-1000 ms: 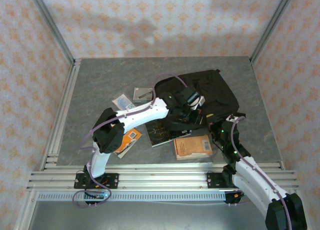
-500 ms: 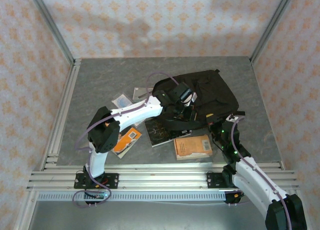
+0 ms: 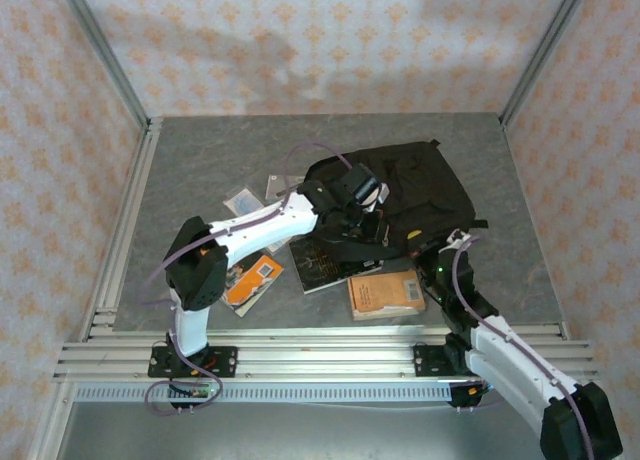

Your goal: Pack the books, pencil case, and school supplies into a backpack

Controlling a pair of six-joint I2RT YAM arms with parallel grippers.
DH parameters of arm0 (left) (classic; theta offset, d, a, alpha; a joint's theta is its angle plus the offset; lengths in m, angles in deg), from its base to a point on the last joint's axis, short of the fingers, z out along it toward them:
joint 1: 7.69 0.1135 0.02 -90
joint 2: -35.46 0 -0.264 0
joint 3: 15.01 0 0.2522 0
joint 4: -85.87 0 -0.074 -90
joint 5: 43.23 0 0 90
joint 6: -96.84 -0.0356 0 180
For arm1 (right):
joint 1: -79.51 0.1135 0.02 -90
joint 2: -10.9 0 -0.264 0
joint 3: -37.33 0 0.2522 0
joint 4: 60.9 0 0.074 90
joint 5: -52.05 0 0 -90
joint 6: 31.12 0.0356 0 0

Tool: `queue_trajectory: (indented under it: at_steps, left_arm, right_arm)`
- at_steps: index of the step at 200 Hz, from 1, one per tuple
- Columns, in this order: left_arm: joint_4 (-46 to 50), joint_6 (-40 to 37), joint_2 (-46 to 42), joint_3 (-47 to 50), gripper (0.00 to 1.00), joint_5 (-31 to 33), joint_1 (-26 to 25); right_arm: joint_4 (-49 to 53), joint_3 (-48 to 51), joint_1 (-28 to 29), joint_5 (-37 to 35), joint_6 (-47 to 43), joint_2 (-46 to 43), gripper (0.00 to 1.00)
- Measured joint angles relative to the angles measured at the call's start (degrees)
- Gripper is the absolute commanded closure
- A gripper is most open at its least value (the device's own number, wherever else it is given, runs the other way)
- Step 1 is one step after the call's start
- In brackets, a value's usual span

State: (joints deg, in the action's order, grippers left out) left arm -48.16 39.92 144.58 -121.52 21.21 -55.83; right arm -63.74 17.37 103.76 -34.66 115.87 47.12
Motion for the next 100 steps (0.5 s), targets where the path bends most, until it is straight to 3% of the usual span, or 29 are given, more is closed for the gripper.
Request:
queue_trajectory:
  at_steps: [32, 67, 100]
  left_arm:
    - [0.59, -0.35, -2.99, 0.94, 0.74, 3.32, 1.86]
    - [0.61, -0.28, -4.07, 0.94, 0.57, 3.89, 2.4]
    - [1.4, -0.31, -2.19, -0.24, 0.54, 3.26, 1.68]
  right_arm:
    - [1.79, 0.46, 1.77, -2.1, -1.64, 3.52, 1.0]
    - [2.38, 0.46, 2.36, -2.25, -1.57, 7.28, 1.0]
    - [2.51, 0.46, 2.51, -2.51, -1.36, 6.75, 1.0]
